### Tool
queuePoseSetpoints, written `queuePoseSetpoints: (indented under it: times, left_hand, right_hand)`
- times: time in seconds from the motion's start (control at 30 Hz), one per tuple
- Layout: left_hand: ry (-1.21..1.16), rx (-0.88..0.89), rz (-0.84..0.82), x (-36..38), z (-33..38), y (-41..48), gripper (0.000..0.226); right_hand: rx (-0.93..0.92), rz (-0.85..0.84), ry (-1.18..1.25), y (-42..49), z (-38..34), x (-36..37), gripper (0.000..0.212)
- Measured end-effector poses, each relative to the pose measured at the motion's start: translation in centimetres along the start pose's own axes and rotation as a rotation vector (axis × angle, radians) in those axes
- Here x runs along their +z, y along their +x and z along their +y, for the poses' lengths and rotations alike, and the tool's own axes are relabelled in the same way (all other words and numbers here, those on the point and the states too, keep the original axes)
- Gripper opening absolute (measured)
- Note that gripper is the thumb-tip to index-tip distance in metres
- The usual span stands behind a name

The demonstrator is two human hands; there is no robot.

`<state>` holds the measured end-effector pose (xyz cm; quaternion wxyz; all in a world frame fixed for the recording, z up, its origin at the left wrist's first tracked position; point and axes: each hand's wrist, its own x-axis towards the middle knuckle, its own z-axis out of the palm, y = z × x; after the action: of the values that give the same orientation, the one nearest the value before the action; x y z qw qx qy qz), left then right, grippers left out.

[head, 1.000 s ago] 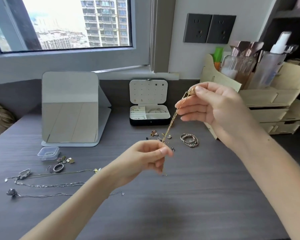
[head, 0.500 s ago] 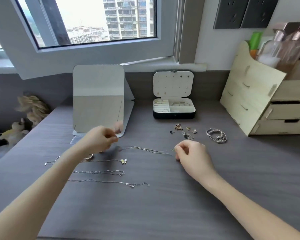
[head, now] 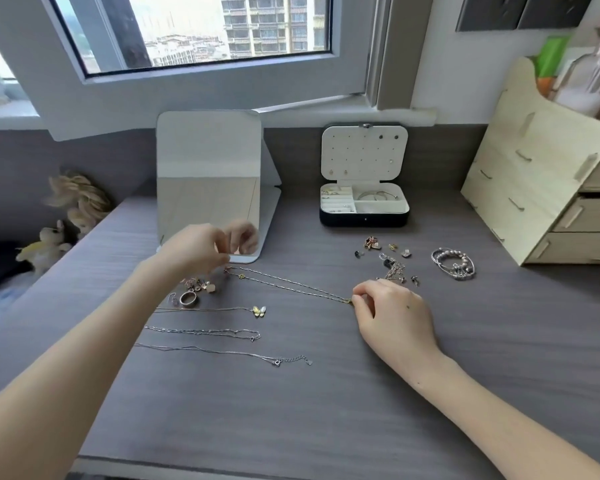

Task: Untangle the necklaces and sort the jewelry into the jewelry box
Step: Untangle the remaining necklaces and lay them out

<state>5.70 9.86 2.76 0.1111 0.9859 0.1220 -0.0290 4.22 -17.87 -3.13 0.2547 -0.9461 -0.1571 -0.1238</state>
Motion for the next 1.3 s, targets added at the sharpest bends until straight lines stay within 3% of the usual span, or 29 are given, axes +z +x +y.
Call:
queuePoseSetpoints:
  times: [0.13,0.27,0.47,0.7,1.03,1.3]
  left_hand:
    - [-0.003,0.057,0.158,0.0,1.9,-0.7,0.005]
    - [-0.132,0.174,0.226,0.7,6.4,-2.2,0.009]
    - [-0.207,0.327,0.114,4.4,13.8,-2.3,0.017]
    - [-0.235,0.361,0.054,8.0,17.2,-0.6,0.03]
    - [-0.252,0.386,0.179,9.2,19.9,-0.2,0.022]
    - [-0.208,0.46,0.077,8.6,20.0,-2.8,0.011]
  right_hand:
    - [-0.009,0.095,0.018,-0.5,1.1,-1.6,0.011]
    - [0.13,0.126,-0.011,0.7,4.5,-4.1,0.012]
    - [0.103,0.08,0.006,3.2,6.8,-4.2,0.009]
    - [0.053,0.211,0.058,3.3,7.7,-2.3,0.012]
    - [0.062,0.236,0.047,3.6,8.2,-2.7,0.019]
    - [0.054,0.262,0.046,3.4,8.7,-3.2,0.006]
